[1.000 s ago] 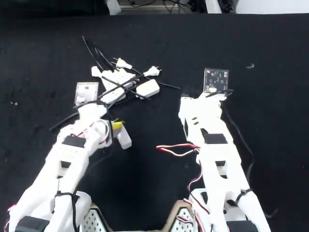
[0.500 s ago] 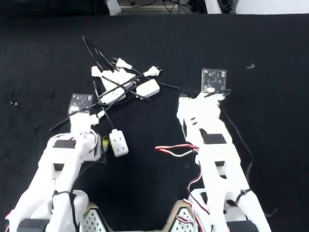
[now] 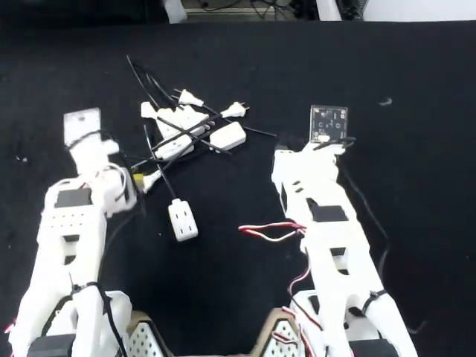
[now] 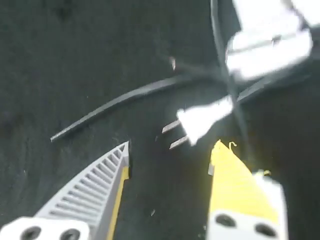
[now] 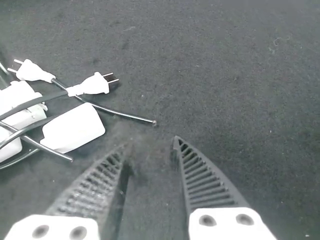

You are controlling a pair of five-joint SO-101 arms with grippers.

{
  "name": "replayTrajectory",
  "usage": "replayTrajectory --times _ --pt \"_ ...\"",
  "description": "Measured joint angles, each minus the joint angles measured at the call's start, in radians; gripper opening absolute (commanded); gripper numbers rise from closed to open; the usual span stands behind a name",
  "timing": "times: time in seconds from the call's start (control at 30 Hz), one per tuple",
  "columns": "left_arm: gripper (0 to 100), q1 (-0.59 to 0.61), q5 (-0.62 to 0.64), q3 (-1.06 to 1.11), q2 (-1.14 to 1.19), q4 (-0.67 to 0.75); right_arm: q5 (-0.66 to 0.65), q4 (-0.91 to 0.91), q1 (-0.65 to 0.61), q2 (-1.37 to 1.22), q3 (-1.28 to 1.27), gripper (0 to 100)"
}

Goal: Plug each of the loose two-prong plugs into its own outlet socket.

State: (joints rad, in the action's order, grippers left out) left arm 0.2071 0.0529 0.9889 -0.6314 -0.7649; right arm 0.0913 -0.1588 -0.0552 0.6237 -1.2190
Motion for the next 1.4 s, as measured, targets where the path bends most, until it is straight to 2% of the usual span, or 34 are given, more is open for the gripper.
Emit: replayTrajectory --times 0.17,0.33,0.5,0.63,0.77,0.87,1.0,1.2,1.4 --pt "26 -0.041 0.000 -0.029 0.058 0.058 0.000 0.000 0.000 0.000 0.000 11.8" --pt "26 -0.048 -0.002 -0.100 0.226 0.069 0.000 0.000 0.000 0.000 0.000 11.8" --pt "26 -0.049 -0.015 -0.233 0.367 -0.084 0.000 0.000 0.000 0.000 0.000 11.8" --pt "26 -0.051 -0.163 -0.333 0.428 -0.158 0.000 0.000 0.000 0.000 0.000 11.8" --pt "26 -0.051 -0.336 -0.394 0.494 -0.163 0.000 0.000 0.000 0.000 0.000 11.8" --pt "26 -0.052 -0.400 -0.428 0.557 -0.155 0.000 0.000 0.000 0.000 0.000 11.8" --pt "26 -0.052 -0.446 -0.454 0.634 -0.155 0.000 0.000 0.000 0.000 0.000 11.8" --pt "26 -0.054 -0.451 -0.486 0.644 -0.155 0.000 0.000 0.000 0.000 0.000 11.8" --pt "26 -0.109 -0.451 -0.497 0.655 -0.140 0.000 0.000 0.000 0.000 0.000 11.8"
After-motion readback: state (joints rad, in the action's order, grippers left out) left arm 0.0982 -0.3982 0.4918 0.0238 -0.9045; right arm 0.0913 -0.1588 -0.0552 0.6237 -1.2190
